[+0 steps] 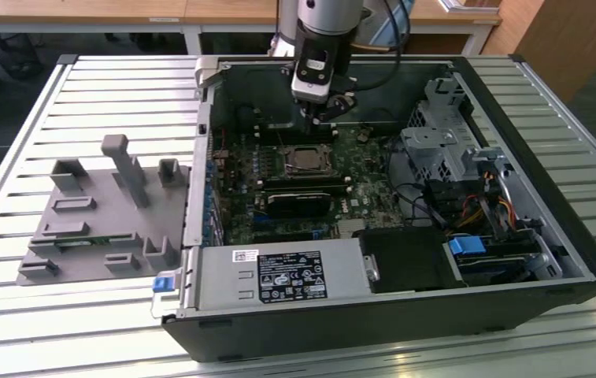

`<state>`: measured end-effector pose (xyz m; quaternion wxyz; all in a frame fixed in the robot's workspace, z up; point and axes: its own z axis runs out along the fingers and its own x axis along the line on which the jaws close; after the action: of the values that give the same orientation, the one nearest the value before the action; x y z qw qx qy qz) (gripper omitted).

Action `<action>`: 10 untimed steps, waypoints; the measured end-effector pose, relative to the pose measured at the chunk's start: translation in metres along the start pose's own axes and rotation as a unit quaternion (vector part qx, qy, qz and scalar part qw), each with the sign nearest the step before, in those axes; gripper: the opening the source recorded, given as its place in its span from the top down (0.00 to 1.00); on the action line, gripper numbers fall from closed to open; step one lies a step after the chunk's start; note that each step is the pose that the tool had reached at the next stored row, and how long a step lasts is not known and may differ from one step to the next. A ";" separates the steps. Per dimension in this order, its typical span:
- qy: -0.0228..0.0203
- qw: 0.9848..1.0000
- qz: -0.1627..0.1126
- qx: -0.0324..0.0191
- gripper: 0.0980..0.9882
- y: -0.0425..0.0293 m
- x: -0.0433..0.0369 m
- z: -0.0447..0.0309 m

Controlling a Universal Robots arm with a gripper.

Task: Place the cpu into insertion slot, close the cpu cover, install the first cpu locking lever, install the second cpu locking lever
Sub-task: 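Install the first cpu locking lever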

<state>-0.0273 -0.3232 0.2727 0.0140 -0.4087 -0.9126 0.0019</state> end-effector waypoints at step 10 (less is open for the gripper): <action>-0.001 0.998 -0.065 0.002 0.99 0.0011 -0.0010 0.0005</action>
<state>-0.0259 -0.3232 0.2722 0.0138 -0.3484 -0.9372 0.0028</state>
